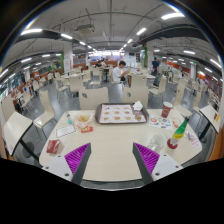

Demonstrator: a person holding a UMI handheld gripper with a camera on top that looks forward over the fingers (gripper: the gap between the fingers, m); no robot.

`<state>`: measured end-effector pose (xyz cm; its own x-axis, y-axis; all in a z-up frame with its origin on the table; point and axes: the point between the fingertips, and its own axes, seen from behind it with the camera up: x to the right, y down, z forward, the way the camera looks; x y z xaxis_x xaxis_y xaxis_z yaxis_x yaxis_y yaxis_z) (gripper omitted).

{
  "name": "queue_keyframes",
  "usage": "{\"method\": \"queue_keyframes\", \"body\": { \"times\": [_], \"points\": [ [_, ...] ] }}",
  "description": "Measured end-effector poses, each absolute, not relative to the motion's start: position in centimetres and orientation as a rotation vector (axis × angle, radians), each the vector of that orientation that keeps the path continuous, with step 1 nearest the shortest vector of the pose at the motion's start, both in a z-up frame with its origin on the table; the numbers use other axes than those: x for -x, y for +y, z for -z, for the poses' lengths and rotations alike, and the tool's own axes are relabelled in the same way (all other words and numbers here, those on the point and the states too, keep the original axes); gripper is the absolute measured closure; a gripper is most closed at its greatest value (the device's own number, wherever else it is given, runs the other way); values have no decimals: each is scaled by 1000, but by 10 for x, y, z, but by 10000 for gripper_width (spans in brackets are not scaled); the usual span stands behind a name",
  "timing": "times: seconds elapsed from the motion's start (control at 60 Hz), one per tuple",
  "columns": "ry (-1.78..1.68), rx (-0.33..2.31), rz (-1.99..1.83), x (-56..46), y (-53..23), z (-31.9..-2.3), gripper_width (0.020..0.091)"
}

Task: Pour water

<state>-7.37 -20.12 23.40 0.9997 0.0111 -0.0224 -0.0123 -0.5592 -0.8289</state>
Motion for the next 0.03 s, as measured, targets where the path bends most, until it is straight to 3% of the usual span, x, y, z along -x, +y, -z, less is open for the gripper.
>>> {"method": "queue_keyframes", "body": {
  "times": [0.033],
  "points": [
    [4, 2169, -60, 82, -201, -233, 263]
  ]
}}
